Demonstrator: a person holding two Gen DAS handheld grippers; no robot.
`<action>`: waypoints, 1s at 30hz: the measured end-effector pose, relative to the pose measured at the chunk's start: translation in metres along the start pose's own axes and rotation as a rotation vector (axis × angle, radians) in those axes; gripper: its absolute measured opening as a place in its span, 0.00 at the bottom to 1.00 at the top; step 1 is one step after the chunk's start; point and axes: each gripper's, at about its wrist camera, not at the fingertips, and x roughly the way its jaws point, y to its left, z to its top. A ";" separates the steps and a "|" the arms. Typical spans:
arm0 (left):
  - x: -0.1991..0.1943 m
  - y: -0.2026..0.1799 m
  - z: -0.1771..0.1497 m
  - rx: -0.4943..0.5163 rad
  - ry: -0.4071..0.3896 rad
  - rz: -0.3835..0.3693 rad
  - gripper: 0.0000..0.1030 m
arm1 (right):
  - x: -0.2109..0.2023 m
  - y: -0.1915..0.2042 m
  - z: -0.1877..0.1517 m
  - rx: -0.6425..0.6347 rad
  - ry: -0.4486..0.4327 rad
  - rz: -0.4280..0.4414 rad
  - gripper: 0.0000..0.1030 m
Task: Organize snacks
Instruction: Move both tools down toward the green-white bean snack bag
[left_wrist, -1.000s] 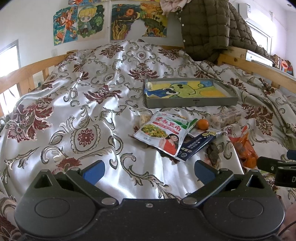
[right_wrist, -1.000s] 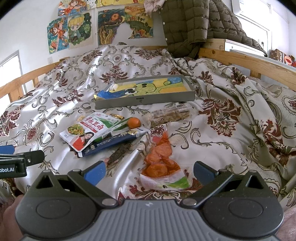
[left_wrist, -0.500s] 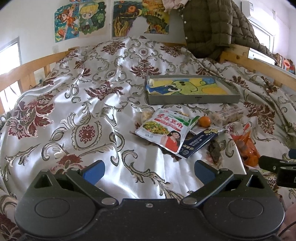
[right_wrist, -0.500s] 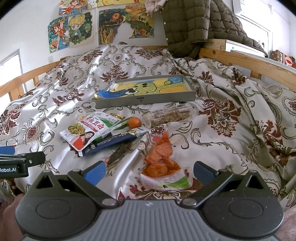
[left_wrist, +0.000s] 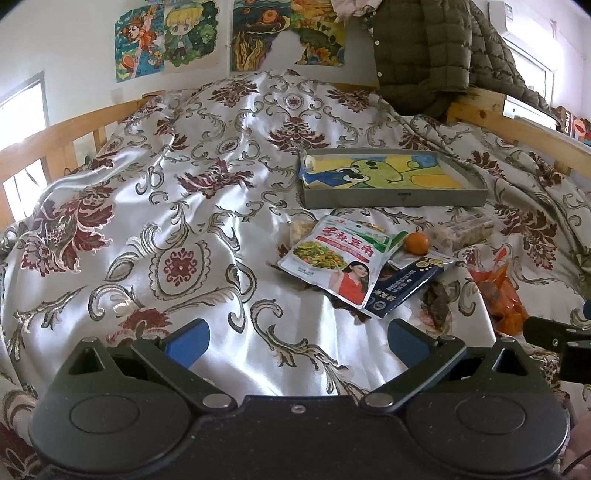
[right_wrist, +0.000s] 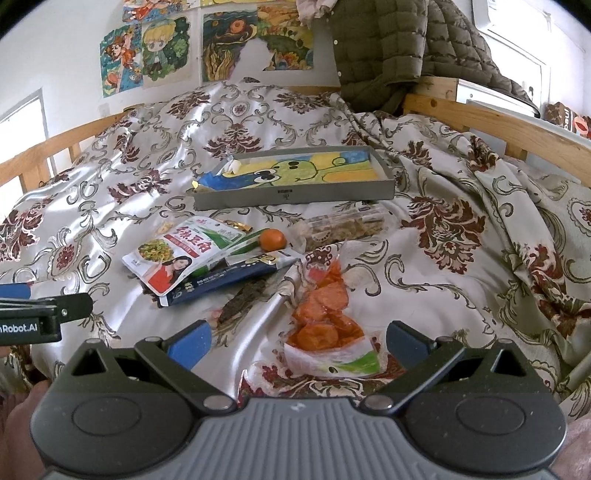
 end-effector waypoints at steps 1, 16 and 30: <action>0.000 0.000 0.001 0.000 -0.002 0.001 0.99 | -0.001 0.000 0.000 0.001 0.000 0.000 1.00; 0.026 0.004 0.036 0.032 0.024 0.058 0.99 | 0.014 0.004 0.033 -0.051 -0.030 0.040 1.00; 0.070 0.015 0.067 0.052 0.107 0.110 0.99 | 0.070 0.009 0.068 -0.099 -0.037 0.125 1.00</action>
